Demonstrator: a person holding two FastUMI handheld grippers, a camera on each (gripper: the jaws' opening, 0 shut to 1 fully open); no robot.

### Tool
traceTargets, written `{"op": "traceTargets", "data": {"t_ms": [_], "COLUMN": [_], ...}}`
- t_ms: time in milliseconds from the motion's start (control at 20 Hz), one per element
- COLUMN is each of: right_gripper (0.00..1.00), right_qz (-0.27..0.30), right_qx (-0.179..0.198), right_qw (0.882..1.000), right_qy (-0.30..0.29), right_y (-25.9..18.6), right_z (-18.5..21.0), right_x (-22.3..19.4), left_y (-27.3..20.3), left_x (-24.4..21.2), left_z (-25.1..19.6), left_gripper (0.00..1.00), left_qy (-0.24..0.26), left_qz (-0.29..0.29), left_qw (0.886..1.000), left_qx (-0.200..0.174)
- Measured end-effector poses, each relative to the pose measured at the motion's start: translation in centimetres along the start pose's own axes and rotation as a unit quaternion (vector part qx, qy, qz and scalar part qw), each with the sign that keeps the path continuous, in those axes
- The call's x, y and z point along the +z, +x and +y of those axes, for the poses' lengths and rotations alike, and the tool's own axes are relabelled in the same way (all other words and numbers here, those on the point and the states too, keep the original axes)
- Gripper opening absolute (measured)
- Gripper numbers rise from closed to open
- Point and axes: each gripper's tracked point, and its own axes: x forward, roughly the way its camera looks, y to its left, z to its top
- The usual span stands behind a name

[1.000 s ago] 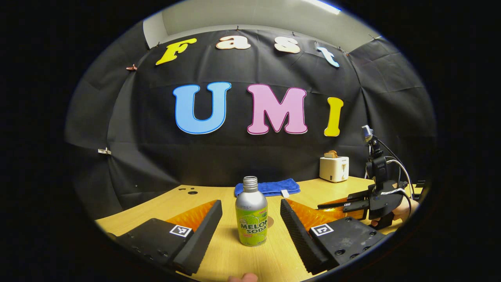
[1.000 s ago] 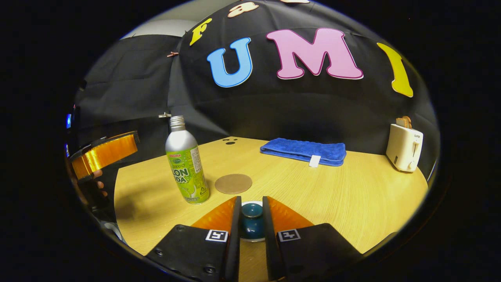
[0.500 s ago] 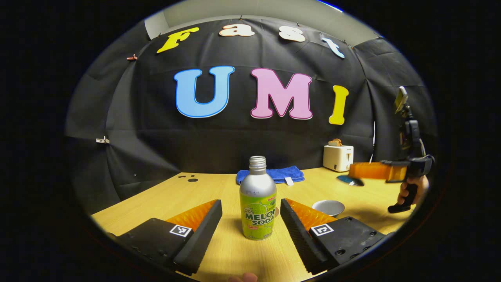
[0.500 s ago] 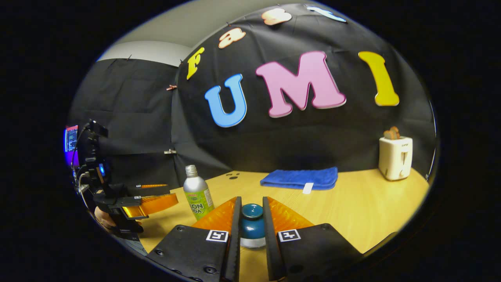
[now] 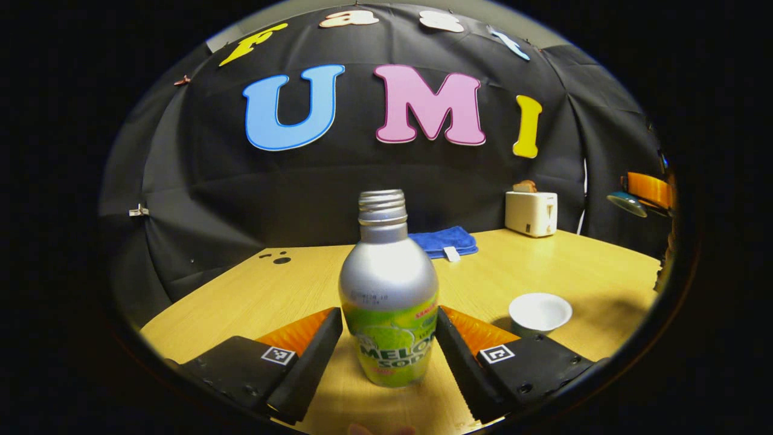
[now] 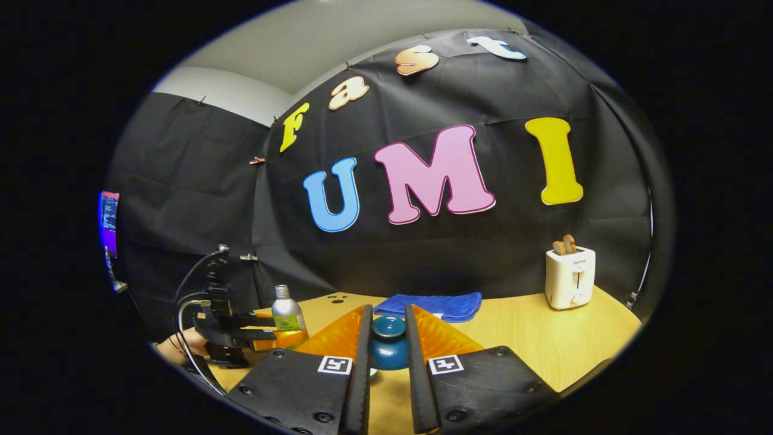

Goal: Open the teacup lid with one hand, grasp the water bottle and pour water into the teacup with the other hand; after pouring, place the water bottle on the coaster and then close the teacup lid.

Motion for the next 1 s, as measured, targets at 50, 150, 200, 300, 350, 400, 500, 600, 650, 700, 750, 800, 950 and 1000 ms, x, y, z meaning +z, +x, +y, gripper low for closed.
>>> {"op": "traceTargets", "data": {"t_ms": [50,150,200,300,350,400,500,600,650,700,750,800,950,1000], "right_gripper": [0.27,0.31,0.31,0.31,0.27,0.31,0.27,0.27,0.31,0.31,0.31,0.31,0.31,0.27], "right_qz": [-0.001,-0.003,-0.004,-0.007,-0.008,-0.008,-0.004,-0.003,-0.002,-0.002,0.0,0.0,0.0,0.0], "right_qx": [-0.003,-0.016,-0.021,-0.027,-0.033,-0.04,-0.05,-0.048,-0.047,-0.048,-0.048,-0.049,-0.049,-0.049], "right_qw": [1.0,1.0,1.0,1.0,0.999,0.999,0.999,0.999,0.999,0.999,0.999,0.999,0.999,0.999], "right_qy": [-0.001,-0.011,-0.013,-0.007,-0.007,-0.012,-0.021,-0.015,-0.013,-0.012,-0.013,-0.014,-0.015,-0.015], "right_y": [0.0,-0.3,-0.5,-0.6,-0.8,-0.9,-1.1,-1.1,-1.2,-1.2,-1.1,-1.1,-1.1,-1.1], "right_z": [-0.4,-1.5,-2.0,-2.5,-3.0,-3.6,-4.5,-4.3,-4.4,-4.5,-4.5,-4.5,-4.5,-4.5], "right_x": [0.3,0.7,0.8,1.2,1.4,1.4,1.3,1.2,1.2,1.1,1.0,1.0,1.0,1.1], "left_y": [0.5,0.0,-0.3,-0.6,-1.0,-1.5,-2.1,-2.2,-2.1,-1.9,-1.6,-1.4,-1.0,-1.3], "left_x": [0.1,0.4,0.9,2.0,2.8,3.6,4.7,4.4,4.3,4.3,4.3,4.2,3.7,3.4], "left_z": [-0.1,-1.0,-1.2,-1.2,-1.1,-1.4,-2.4,-3.0,-3.2,-3.2,-3.0,-2.9,-3.1,-3.0], "left_gripper": [0.95,0.83,0.82,0.81,0.8,0.81,0.8,0.8,0.8,0.8,0.8,0.8,0.8,0.8], "left_qy": [-0.001,0.014,0.034,0.123,0.181,0.248,0.367,0.462,0.496,0.522,0.543,0.561,0.603,0.616], "left_qz": [-0.003,-0.002,-0.01,-0.024,-0.029,-0.034,-0.038,-0.027,-0.023,-0.018,-0.013,-0.01,-0.002,-0.002], "left_qw": [1.0,1.0,0.999,0.992,0.982,0.966,0.927,0.884,0.865,0.85,0.836,0.824,0.794,0.784], "left_qx": [0.004,-0.003,-0.001,0.025,0.044,0.059,0.071,0.071,0.073,0.075,0.078,0.078,0.077,0.079]}}
